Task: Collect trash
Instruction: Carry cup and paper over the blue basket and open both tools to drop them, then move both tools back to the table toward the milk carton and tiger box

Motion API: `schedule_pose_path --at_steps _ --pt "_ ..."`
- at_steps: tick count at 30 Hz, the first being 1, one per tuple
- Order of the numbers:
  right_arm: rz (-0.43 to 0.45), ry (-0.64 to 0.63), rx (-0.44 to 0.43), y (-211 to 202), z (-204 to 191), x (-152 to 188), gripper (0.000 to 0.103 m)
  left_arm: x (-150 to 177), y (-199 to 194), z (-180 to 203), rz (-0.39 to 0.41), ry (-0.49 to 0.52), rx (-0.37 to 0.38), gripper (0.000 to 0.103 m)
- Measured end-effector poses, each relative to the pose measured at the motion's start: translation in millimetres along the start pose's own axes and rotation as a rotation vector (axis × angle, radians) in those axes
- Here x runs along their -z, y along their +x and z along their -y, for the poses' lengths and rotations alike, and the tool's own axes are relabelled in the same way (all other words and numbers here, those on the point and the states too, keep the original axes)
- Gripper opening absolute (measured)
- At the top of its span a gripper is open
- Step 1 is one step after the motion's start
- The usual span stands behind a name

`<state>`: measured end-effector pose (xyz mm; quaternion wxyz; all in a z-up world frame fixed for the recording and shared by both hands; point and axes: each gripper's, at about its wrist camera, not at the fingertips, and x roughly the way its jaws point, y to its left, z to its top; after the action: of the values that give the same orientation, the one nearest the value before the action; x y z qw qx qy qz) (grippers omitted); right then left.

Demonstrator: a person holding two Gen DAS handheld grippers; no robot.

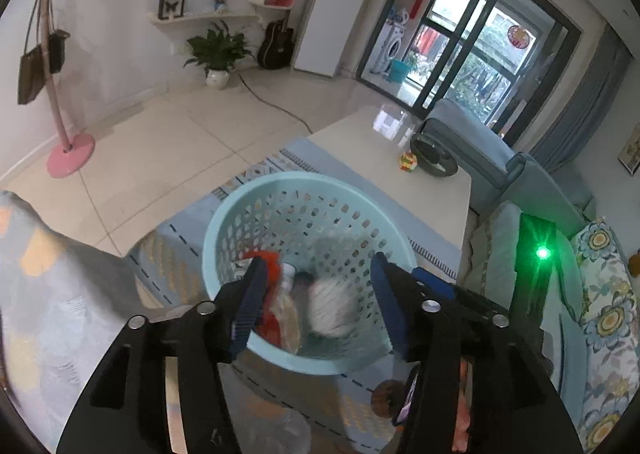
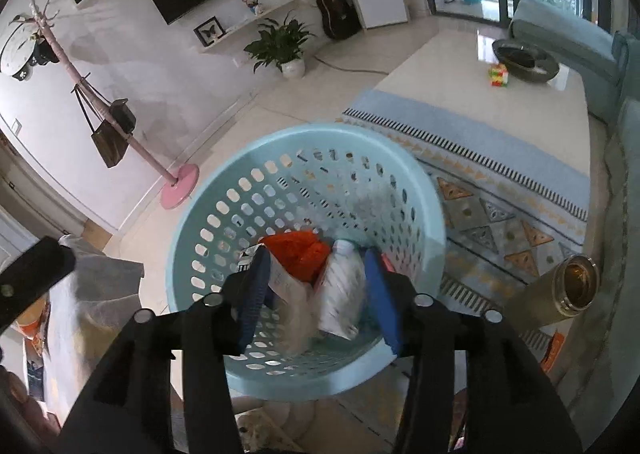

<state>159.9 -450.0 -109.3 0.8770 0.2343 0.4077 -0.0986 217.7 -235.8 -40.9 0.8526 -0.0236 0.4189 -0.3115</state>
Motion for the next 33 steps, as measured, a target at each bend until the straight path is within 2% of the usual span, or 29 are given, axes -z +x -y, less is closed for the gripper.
schedule_pose_path --at_steps 6,13,21,27,29,33 --pt "0.025 -0.045 -0.029 -31.7 -18.9 8.3 0.046 7.5 -47.9 -6.0 0.068 -0.009 0.008 0.059" --pt "0.105 -0.179 -0.108 -91.9 -80.1 21.8 0.046 26.8 -128.2 -14.2 0.185 -0.013 -0.011 0.061" --pt "0.158 -0.346 -0.223 -148.8 -166.7 64.8 0.056 58.4 -231.3 -53.5 0.32 -0.017 -0.127 0.072" --pt "0.105 -0.413 -0.301 -164.7 -223.8 114.8 0.057 90.9 -289.4 -100.2 0.373 -0.094 -0.213 0.073" --pt "0.045 -0.433 -0.353 -165.1 -245.8 139.8 0.057 104.8 -306.0 -119.2 0.383 -0.12 -0.243 0.073" --pt "-0.055 -0.462 -0.404 -161.7 -279.7 188.4 0.057 127.8 -329.3 -158.2 0.39 -0.198 -0.284 0.073"
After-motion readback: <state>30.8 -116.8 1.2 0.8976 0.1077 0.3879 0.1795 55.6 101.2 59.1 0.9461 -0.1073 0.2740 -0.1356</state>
